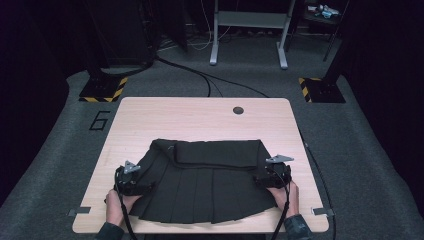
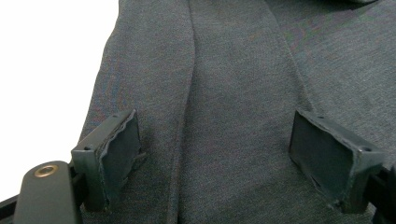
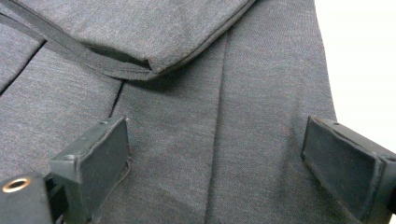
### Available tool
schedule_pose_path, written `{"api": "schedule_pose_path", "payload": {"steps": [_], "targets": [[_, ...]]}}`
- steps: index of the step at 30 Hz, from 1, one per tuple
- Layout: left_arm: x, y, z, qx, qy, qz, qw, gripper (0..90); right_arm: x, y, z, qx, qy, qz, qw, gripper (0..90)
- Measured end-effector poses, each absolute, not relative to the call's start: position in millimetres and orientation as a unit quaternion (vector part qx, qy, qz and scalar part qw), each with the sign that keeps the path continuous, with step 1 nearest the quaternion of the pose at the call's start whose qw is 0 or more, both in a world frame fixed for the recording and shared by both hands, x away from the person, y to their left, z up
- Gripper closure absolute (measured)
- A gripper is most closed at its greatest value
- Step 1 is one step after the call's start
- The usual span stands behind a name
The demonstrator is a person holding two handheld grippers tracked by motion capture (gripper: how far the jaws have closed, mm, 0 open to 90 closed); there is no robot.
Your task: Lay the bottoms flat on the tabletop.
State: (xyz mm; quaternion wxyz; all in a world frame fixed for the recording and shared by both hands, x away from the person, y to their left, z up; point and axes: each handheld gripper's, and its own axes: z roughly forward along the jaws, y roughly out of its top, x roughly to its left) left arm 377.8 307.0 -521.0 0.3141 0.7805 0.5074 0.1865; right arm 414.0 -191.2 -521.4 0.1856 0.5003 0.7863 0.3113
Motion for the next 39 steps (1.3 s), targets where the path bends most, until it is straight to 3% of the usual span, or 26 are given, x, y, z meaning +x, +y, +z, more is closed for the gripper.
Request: {"api": "schedule_pose_path", "payload": {"steps": [3,8,12,21,26,39], "targets": [[383,305,-515,0.783,0.512,0.169,0.311,14.8,417,-190,-518,0.499,0.792,0.300,0.182,9.2],[392,284,-482,0.786,0.483,0.189,0.338,14.4,416,-177,-496,0.476,0.797,0.309,0.207,13.4],[406,262,-462,0.791,0.458,0.202,0.353,14.3,420,-167,-487,0.469,0.801,0.317,0.197,15.0],[455,224,-446,0.807,0.438,0.233,0.321,14.8,435,-154,-489,0.475,0.799,0.320,0.184,19.5],[464,228,-458,0.799,0.459,0.235,0.308,20.0,442,-159,-496,0.492,0.791,0.321,0.172,26.9],[457,240,-468,0.798,0.467,0.234,0.300,40.2,443,-156,-501,0.494,0.797,0.307,0.163,56.2]]}}
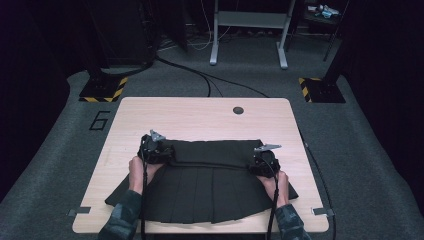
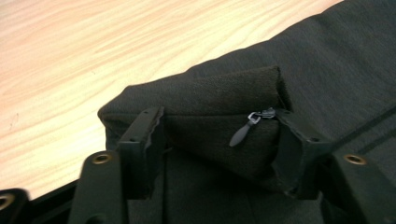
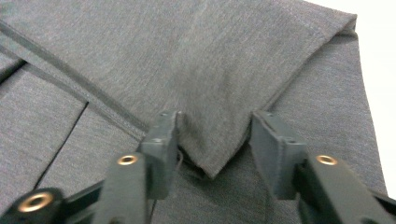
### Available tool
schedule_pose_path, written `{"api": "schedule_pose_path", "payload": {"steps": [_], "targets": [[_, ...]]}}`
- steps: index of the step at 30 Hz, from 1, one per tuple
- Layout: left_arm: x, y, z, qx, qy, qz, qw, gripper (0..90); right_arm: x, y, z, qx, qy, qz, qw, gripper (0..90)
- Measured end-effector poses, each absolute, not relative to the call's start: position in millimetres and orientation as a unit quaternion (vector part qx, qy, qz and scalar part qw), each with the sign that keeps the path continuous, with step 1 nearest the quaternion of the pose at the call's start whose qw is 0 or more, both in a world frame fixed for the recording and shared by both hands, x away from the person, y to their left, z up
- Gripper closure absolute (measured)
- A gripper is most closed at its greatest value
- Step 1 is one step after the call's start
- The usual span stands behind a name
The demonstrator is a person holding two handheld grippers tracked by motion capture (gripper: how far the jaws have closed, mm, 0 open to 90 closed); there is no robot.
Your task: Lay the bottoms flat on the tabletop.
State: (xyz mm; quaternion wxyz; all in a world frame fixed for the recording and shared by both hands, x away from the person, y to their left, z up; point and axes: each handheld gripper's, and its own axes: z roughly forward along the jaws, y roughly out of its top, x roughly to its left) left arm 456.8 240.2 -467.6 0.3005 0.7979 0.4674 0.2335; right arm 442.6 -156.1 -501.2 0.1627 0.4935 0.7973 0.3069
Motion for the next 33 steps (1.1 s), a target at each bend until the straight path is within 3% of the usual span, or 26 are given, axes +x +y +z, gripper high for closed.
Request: {"api": "schedule_pose_path", "payload": {"steps": [4,10,14,24,33], "targets": [[446,246,-468,0.788,0.470,0.238,0.319,51.0,442,-160,-502,0.493,0.795,0.311,0.165,65.4],[438,254,-482,0.788,0.478,0.207,0.328,78.3,440,-159,-501,0.487,0.798,0.316,0.161,78.2],[436,262,-490,0.787,0.479,0.196,0.336,81.6,435,-156,-499,0.477,0.799,0.320,0.176,83.0],[414,269,-479,0.769,0.477,0.203,0.374,82.4,413,-157,-478,0.457,0.793,0.345,0.210,83.7],[396,272,-493,0.773,0.473,0.196,0.374,82.6,392,-160,-483,0.453,0.800,0.344,0.191,83.8]]}}
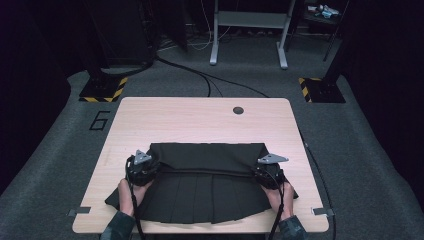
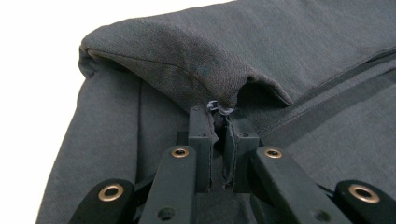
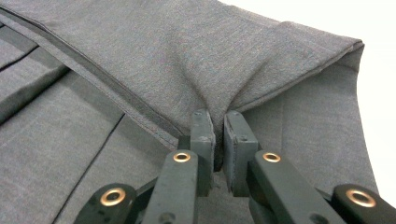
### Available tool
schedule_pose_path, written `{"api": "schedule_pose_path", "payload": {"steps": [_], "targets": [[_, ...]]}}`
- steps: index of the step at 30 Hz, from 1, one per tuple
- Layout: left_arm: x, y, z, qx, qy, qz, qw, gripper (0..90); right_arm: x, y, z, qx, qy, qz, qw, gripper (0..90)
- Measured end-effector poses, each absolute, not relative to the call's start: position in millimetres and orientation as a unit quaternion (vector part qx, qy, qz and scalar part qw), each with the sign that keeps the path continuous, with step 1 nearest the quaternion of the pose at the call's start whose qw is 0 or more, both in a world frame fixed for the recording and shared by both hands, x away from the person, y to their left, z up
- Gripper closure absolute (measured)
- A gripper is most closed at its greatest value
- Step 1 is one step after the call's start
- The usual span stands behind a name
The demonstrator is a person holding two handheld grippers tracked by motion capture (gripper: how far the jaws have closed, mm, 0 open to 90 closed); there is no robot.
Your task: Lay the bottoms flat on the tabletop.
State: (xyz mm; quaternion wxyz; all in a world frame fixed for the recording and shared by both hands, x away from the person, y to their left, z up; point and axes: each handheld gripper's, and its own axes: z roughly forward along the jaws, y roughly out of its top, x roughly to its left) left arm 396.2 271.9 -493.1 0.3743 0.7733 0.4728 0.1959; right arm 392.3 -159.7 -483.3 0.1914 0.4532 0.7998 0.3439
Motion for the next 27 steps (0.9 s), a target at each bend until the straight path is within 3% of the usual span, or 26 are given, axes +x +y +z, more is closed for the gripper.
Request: {"api": "schedule_pose_path", "payload": {"steps": [4,9,10,13,18,27], "targets": [[421,269,-477,0.776,0.462,0.203,0.378,82.6,416,-157,-467,0.445,0.800,0.341,0.215,84.3],[490,263,-438,0.725,0.495,0.261,0.402,79.9,507,-151,-422,0.485,0.768,0.354,0.223,81.6],[499,263,-432,0.712,0.508,0.272,0.401,75.5,517,-150,-418,0.489,0.764,0.354,0.227,76.3],[509,266,-417,0.676,0.536,0.292,0.412,43.6,538,-146,-398,0.514,0.740,0.352,0.254,55.8],[498,274,-416,0.681,0.534,0.286,0.411,27.4,531,-147,-392,0.512,0.737,0.348,0.272,45.2],[472,290,-431,0.702,0.527,0.275,0.392,18.2,505,-158,-421,0.512,0.758,0.333,0.228,32.2]]}}
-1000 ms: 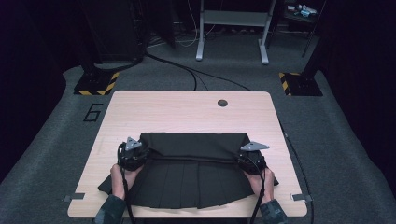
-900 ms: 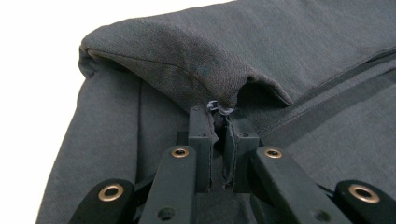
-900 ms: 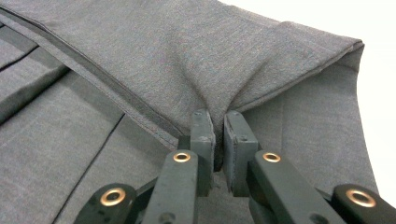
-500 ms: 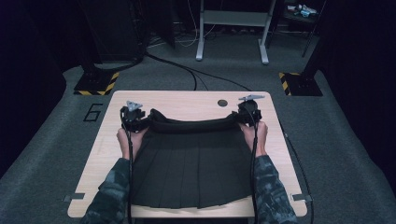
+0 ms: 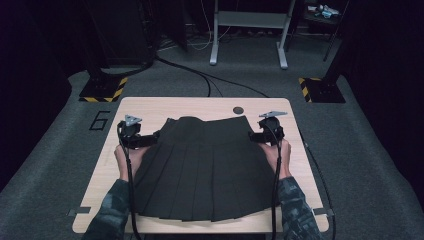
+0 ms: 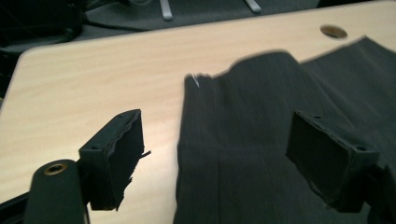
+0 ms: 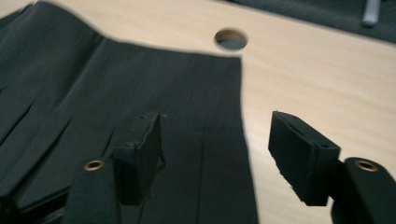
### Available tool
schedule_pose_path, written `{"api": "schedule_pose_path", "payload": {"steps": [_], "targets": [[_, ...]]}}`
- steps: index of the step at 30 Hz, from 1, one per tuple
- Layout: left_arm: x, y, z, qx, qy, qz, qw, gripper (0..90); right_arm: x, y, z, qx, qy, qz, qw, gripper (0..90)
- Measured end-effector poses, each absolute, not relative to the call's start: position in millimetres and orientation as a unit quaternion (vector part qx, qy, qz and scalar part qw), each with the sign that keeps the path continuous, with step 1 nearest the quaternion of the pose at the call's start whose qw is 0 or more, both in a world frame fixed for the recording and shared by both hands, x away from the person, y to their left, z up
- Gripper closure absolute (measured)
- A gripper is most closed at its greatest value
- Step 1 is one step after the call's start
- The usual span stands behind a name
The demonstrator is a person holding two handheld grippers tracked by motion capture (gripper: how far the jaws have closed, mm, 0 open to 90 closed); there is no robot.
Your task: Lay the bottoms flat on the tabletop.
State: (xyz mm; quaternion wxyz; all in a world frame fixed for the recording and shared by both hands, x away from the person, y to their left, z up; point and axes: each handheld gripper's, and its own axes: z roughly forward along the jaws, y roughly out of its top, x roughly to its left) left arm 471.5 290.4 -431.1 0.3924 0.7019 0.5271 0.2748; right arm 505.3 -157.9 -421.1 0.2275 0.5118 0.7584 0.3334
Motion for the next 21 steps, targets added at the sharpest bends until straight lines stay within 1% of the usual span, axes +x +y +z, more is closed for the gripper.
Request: {"api": "schedule_pose_path", "payload": {"steps": [2,3,6,10,14,19,21], "targets": [[462,294,-435,0.709,0.523,0.272,0.388,18.8,495,-161,-429,0.508,0.764,0.331,0.220,27.7],[459,296,-437,0.710,0.522,0.271,0.387,18.8,490,-163,-433,0.508,0.767,0.329,0.213,26.8],[444,301,-444,0.715,0.521,0.269,0.382,18.9,476,-168,-442,0.501,0.772,0.328,0.211,22.3],[422,313,-455,0.720,0.524,0.255,0.377,19.1,458,-175,-453,0.505,0.773,0.328,0.201,20.0],[396,326,-466,0.723,0.531,0.245,0.368,20.1,441,-183,-465,0.507,0.772,0.326,0.201,20.1],[365,335,-482,0.736,0.532,0.234,0.349,27.3,420,-193,-479,0.516,0.773,0.314,0.197,20.4],[351,336,-491,0.739,0.535,0.227,0.341,35.1,413,-199,-485,0.519,0.771,0.312,0.196,20.6]]}}
